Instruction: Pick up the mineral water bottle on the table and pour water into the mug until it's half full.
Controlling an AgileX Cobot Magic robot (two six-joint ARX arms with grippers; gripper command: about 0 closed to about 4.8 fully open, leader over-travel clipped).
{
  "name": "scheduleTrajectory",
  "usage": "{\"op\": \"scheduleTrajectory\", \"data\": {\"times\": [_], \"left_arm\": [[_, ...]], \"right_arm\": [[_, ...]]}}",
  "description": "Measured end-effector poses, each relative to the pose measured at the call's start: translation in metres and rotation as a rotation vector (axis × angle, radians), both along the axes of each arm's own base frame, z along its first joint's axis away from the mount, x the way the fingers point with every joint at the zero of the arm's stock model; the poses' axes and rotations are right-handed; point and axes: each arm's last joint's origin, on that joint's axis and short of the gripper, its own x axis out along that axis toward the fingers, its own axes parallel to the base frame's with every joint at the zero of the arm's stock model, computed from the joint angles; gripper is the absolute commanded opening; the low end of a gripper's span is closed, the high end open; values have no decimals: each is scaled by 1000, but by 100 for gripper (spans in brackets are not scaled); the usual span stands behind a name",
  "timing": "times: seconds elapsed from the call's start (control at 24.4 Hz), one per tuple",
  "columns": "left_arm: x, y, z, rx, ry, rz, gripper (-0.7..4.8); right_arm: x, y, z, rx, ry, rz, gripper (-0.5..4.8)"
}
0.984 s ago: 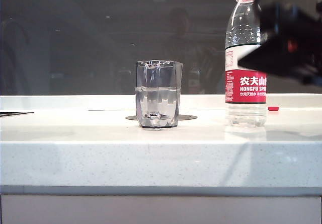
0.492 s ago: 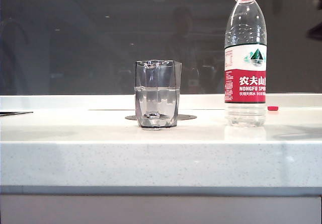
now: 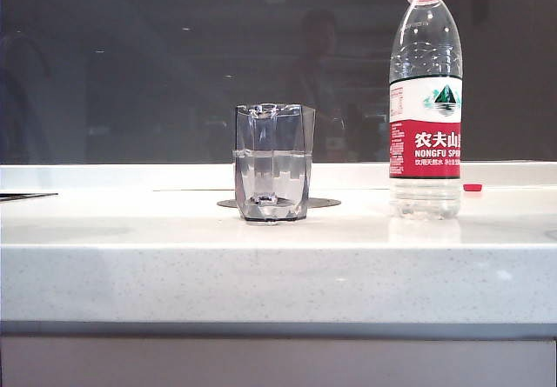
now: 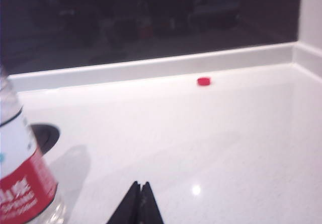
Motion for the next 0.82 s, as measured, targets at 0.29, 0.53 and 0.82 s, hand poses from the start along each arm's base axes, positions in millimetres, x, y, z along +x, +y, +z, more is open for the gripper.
{"op": "scheduleTrajectory", "data": {"times": [0.29, 0.53, 0.82], "left_arm": [[0, 0, 0, 0, 1, 0, -4], [0, 0, 0, 0, 1, 0, -4], [0, 0, 0, 0, 1, 0, -4]], "right_arm": [[-6, -1, -1, 1, 4, -1, 0], [-10, -3, -1, 19, -18, 30, 0], [-10, -2, -8, -11, 55, 64, 0]]}}
